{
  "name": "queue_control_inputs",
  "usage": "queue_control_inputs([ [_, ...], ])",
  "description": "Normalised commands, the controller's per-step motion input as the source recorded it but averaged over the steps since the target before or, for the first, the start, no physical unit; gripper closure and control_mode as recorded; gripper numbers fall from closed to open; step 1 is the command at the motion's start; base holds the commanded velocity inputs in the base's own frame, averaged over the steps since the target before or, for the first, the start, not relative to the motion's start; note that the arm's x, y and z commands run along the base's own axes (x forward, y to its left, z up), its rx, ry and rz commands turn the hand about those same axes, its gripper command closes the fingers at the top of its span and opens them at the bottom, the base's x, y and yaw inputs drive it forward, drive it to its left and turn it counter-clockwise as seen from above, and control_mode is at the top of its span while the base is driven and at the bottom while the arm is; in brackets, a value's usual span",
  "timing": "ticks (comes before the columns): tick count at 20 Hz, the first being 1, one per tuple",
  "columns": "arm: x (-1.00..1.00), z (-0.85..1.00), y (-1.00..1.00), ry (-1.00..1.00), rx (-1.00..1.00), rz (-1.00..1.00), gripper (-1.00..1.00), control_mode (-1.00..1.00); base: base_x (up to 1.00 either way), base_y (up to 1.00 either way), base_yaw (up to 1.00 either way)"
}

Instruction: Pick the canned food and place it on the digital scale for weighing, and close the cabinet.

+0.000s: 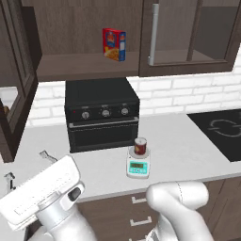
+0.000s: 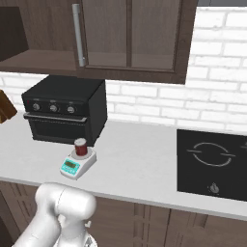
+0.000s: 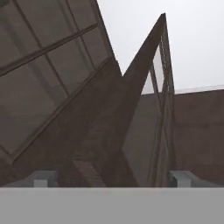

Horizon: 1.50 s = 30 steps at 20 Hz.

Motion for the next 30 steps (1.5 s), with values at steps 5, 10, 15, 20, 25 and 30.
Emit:
queue_control_inputs([
  [5,0.18,-0.27,1.0,0.02,0.02,0.05,-1.0,-1.0,0.0,0.0,0.0],
  [10,0.09,-0.22,0.81,0.16,0.05,0.05,-1.0,-1.0,0.0,0.0,0.0],
  [15,0.3,-0.34,0.56,0.24,0.04,0.07,-1.0,-1.0,0.0,0.0,0.0],
  [20,0.87,0.04,-0.02,0.21,0.18,0.05,-1.0,-1.0,0.0,0.0,0.0],
  [25,0.79,-0.25,-0.07,0.28,0.16,0.0,-1.0,-1.0,0.0,0.0,0.0],
  [30,0.69,-0.71,0.14,0.22,0.14,0.0,-1.0,-1.0,0.0,0.0,0.0],
])
